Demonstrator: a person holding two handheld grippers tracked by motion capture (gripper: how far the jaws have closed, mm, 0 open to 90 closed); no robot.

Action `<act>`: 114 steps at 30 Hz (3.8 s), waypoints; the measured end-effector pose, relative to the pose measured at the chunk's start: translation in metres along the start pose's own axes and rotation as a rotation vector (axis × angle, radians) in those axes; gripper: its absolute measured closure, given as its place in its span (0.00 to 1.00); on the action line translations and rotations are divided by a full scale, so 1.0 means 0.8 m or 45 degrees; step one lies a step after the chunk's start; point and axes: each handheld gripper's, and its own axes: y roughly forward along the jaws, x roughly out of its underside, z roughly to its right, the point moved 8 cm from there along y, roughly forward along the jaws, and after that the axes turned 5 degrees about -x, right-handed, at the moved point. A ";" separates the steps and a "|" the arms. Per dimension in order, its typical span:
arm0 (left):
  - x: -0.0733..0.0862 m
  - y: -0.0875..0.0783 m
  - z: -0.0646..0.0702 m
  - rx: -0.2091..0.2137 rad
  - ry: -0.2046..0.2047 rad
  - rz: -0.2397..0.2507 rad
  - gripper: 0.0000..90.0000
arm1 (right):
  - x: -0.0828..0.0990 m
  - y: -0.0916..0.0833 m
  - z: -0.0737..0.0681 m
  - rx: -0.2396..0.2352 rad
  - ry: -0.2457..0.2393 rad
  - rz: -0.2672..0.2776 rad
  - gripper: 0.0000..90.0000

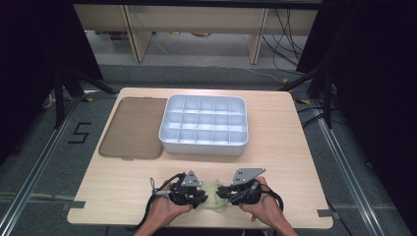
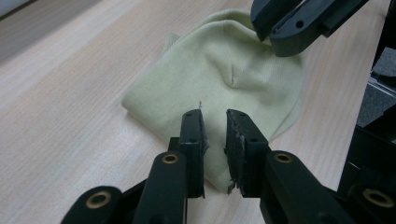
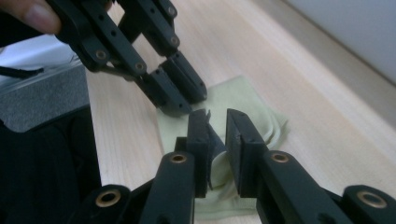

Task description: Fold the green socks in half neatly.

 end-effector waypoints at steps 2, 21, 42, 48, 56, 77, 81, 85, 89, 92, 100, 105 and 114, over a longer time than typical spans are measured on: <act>0.001 0.001 0.002 0.008 -0.034 0.001 0.85 | 0.005 0.003 0.001 -0.006 0.005 -0.029 0.88; -0.006 -0.007 0.014 -0.002 -0.027 0.030 0.89 | 0.011 -0.011 0.017 0.092 0.025 -0.036 0.89; -0.010 0.012 -0.029 -0.109 -0.066 0.026 0.92 | 0.014 0.019 0.055 0.200 -0.006 -0.136 0.99; -0.012 0.010 -0.028 -0.118 -0.067 0.033 0.90 | 0.005 0.004 0.050 0.198 -0.015 -0.091 0.98; -0.011 0.010 -0.028 -0.114 -0.070 0.032 0.90 | -0.004 -0.010 0.020 0.103 -0.057 -0.014 0.97; -0.002 -0.005 0.019 -0.061 0.026 0.032 0.88 | 0.023 0.002 0.025 0.080 -0.005 -0.121 0.96; 0.003 0.004 0.022 -0.073 0.037 0.007 0.88 | 0.023 0.002 0.024 0.070 -0.017 -0.122 0.95; 0.000 -0.013 0.026 -0.068 -0.029 0.062 0.74 | 0.019 -0.002 0.024 0.082 0.000 -0.094 0.95; 0.016 -0.020 0.019 -0.090 -0.113 0.047 0.58 | 0.016 -0.005 0.024 0.084 0.005 -0.070 0.94; 0.023 -0.021 0.014 -0.092 -0.185 0.043 0.50 | 0.016 -0.005 0.022 0.076 -0.001 -0.076 0.94; 0.019 -0.023 0.012 -0.050 -0.286 0.054 0.45 | 0.016 -0.007 0.023 0.084 0.005 -0.070 0.92; 0.017 -0.017 0.013 -0.033 -0.339 0.041 0.44 | 0.015 -0.008 0.022 0.086 0.001 -0.053 0.92; 0.012 -0.005 0.010 0.010 -0.347 0.005 0.44 | 0.015 -0.011 0.024 0.083 -0.002 -0.052 0.91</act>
